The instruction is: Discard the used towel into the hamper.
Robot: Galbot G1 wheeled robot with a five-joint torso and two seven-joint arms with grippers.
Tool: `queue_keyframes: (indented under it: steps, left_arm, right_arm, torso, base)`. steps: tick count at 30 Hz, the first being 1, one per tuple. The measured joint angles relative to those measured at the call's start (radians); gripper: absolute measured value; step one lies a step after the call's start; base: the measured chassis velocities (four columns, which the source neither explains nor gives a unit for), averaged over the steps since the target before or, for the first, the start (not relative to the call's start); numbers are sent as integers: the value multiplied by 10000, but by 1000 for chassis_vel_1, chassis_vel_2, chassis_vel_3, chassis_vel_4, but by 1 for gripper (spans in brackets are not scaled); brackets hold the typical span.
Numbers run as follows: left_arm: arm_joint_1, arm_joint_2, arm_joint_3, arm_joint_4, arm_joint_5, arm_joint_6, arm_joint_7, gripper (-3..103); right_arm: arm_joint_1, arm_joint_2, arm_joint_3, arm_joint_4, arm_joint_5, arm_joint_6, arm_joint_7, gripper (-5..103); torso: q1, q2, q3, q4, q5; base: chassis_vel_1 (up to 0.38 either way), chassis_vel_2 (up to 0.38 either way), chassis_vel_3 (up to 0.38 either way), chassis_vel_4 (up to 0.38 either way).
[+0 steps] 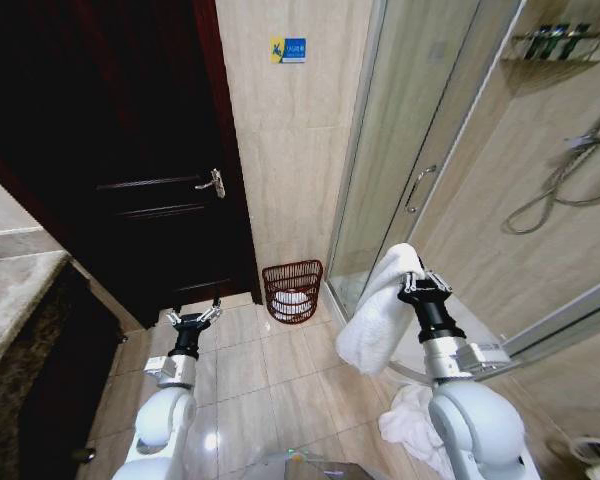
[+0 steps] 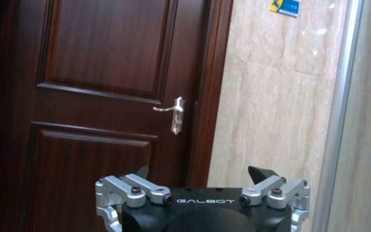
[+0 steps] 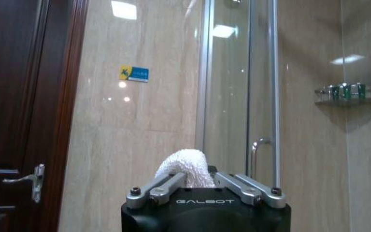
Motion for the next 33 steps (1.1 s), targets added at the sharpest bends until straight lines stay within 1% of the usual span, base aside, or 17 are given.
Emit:
queue_keyframes:
  steps: [3,8,11,14,17,22,27,33]
  left_arm:
    - [61,5,-33,-39,6,-168,72,100]
    - [161,-2,-50,-212,55,-260,58,100]
    - [244,-91,-51,-353,316,-464,-89,100]
    - [308,-129,-52,-427,401,-473,-152,100]
    - [507,-405,-46,-654,589,-462,-280,100]
    - [689,-650,-10,-812,727,-461,-302,100]
    - [708,-676,1,-815,768,-475,-306,100]
    - [745,-686,59,-889,856,-478,-305,100]
  right_arm:
    - [93,-46,-26,-49,0,-1,-2,4]
    - [157,-48,-37,-109,8,-15,-9,4]
    - [159,-37,-9,-143,180,-22,-103,4]
    - [174,-59,5,-181,351,-25,-140,4]
    - [230,-101,30,-376,468,66,-373,4]
    - [303,-89,-22,-495,461,124,-442,4]
    - [322,-96,3,-503,462,144,-440,4]
    - [175,-67,122,-440,412,305,-420,4]
  torso:
    - [1,3,1,0,0]
    - [0,3,1,2,0]
    - [0,1,0,0,0]
    - [-1,0,-1,-1,0]
    - [-3,-4,-3,1,2]
    - [-7,-6,-6,1,1]
    - [-8,-8,-7,-1,1]
    - [-6,-14,-6,0,2]
  base:
    - [0,0,0,0]
    - [0,0,0,0]
    - [0,0,0,0]
    - [0,0,0,0]
    - [0,0,0,0]
    - [0,0,0,0]
    - [-15,57,22,-60]
    - [0,181,1,-192]
